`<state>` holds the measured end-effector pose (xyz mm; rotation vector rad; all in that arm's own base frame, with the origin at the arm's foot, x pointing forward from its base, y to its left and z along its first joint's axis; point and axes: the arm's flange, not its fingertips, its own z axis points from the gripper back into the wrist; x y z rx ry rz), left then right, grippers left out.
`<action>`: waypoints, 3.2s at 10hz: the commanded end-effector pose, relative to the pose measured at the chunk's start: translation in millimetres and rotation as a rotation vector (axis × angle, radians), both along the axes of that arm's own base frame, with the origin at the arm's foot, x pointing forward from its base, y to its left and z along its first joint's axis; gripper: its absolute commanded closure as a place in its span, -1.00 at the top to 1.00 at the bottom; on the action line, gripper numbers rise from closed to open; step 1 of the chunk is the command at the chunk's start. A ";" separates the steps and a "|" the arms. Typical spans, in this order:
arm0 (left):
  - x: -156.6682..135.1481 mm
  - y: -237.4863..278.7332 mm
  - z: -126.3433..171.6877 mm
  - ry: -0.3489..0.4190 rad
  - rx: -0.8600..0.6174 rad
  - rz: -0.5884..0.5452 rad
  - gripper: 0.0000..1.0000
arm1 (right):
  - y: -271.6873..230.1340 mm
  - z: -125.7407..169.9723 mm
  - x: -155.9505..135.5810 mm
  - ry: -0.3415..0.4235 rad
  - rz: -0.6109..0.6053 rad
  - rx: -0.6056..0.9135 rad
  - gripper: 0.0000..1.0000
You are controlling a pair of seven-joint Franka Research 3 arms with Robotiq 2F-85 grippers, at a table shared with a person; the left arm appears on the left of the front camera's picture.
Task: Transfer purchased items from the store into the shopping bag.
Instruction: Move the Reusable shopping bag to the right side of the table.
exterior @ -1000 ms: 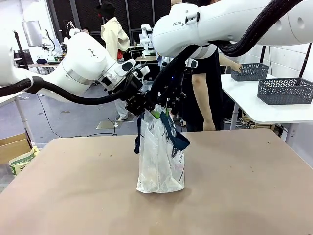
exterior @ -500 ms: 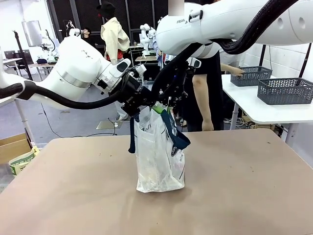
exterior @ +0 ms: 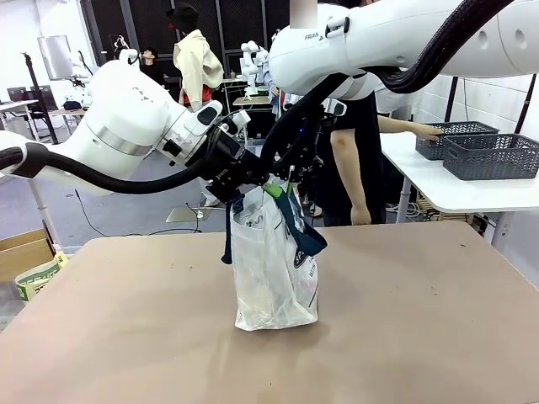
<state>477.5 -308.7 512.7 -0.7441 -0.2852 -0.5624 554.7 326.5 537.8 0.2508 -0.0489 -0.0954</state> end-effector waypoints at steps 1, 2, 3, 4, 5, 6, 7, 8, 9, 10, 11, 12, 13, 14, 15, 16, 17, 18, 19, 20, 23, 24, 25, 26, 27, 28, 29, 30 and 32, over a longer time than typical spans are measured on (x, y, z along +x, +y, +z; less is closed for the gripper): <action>-5.2 3.4 -6.5 -0.035 -0.046 -0.007 1.00 | 2.9 -3.1 1.4 -0.008 -0.022 0.021 -1.00; -1.9 0.3 -7.7 -0.026 -0.046 -0.007 1.00 | 2.8 -3.6 1.9 -0.007 -0.023 0.023 -1.00; 0.8 -4.9 -9.6 -0.009 -0.031 0.003 1.00 | 4.4 -3.5 1.6 -0.006 -0.023 0.027 -1.00; 3.5 -10.4 -10.7 0.003 -0.004 0.034 1.00 | 5.5 -3.9 1.4 -0.007 -0.024 0.030 -1.00; 5.5 -15.8 -10.6 0.008 0.037 0.066 1.00 | 5.9 -4.8 2.3 -0.007 -0.024 0.031 -1.00; 5.8 -23.3 -9.4 0.006 0.067 0.073 1.00 | 6.7 -5.6 2.8 -0.005 -0.027 0.034 -1.00; 4.8 -29.1 -7.3 -0.002 0.077 0.073 1.00 | 7.4 -6.0 2.9 -0.005 -0.032 0.043 -1.00; 4.2 -33.4 -5.3 -0.014 0.091 0.072 1.00 | 7.9 -6.6 3.6 -0.004 -0.036 0.041 -1.00; 2.9 -37.2 -3.5 -0.022 0.107 0.076 1.00 | 8.5 -7.7 3.8 0.000 -0.036 0.043 -1.00; 1.3 -41.3 -1.6 -0.029 0.131 0.078 1.00 | 10.0 -9.9 4.6 0.008 -0.037 0.048 -1.00; -0.1 -45.3 -0.9 -0.034 0.177 0.082 1.00 | 10.9 -11.9 5.6 0.012 -0.037 0.050 -1.00; -0.9 -47.3 -2.0 -0.032 0.211 0.089 1.00 | 11.2 -11.6 5.9 0.012 -0.036 0.048 -1.00; -1.3 -46.9 -2.5 -0.031 0.217 0.093 1.00 | 11.7 -11.2 5.4 0.010 -0.036 0.049 -1.00; -0.8 -46.3 -1.6 -0.033 0.221 0.095 1.00 | 12.3 -10.6 5.0 0.010 -0.037 0.050 -1.00; -0.6 -44.3 -1.6 -0.045 0.227 0.104 0.62 | 12.1 -9.7 4.8 0.006 -0.037 0.051 -1.00; -1.1 -43.7 -1.1 -0.051 0.221 0.113 0.23 | 11.8 -8.5 4.4 0.003 -0.038 0.050 -1.00; -2.0 -43.0 -0.4 -0.053 0.220 0.119 -0.16 | 11.6 -7.8 4.1 0.001 -0.038 0.050 -1.00; -2.5 -42.7 -0.1 -0.054 0.215 0.116 -0.56 | 11.3 -7.3 3.9 0.001 -0.039 0.050 -1.00; -2.8 -42.0 -0.1 -0.055 0.213 0.114 -0.95 | 11.1 -7.2 3.8 0.000 -0.041 0.049 -1.00; -3.5 -41.1 0.0 -0.055 0.213 0.115 -1.00 | 11.0 -6.6 3.5 -0.001 -0.043 0.049 -1.00; -6.0 -38.4 2.5 -0.066 0.221 0.123 -1.00 | 10.7 -5.2 3.1 -0.002 -0.042 0.048 -1.00; -6.5 -38.1 2.7 -0.068 0.224 0.123 -1.00 | 10.4 -5.4 3.1 -0.001 -0.041 0.048 -1.00; -7.0 -38.2 3.0 -0.071 0.229 0.123 -1.00 | 10.1 -5.7 3.6 -0.001 -0.040 0.048 -1.00; -7.1 -37.8 2.5 -0.074 0.227 0.120 -1.00 | 10.3 -6.4 4.8 0.002 -0.038 0.046 -1.00; -7.0 -37.8 2.5 -0.074 0.227 0.120 -1.00 | 10.2 -6.4 4.8 0.002 -0.038 0.046 -1.00; -7.4 -38.0 2.5 -0.075 0.225 0.120 -1.00 | 10.3 -6.7 4.8 0.003 -0.035 0.047 -1.00; -7.9 -40.2 2.8 -0.086 0.246 0.121 -1.00 | 10.0 -7.2 4.9 0.004 -0.027 0.046 -1.00; -7.9 -41.1 3.3 -0.092 0.249 0.127 -1.00 | 9.0 -7.9 3.8 0.002 -0.013 0.025 -1.00; -0.5 -38.9 0.1 -0.070 0.220 0.095 -1.00 | 8.1 -6.7 2.4 0.004 -0.016 0.025 -1.00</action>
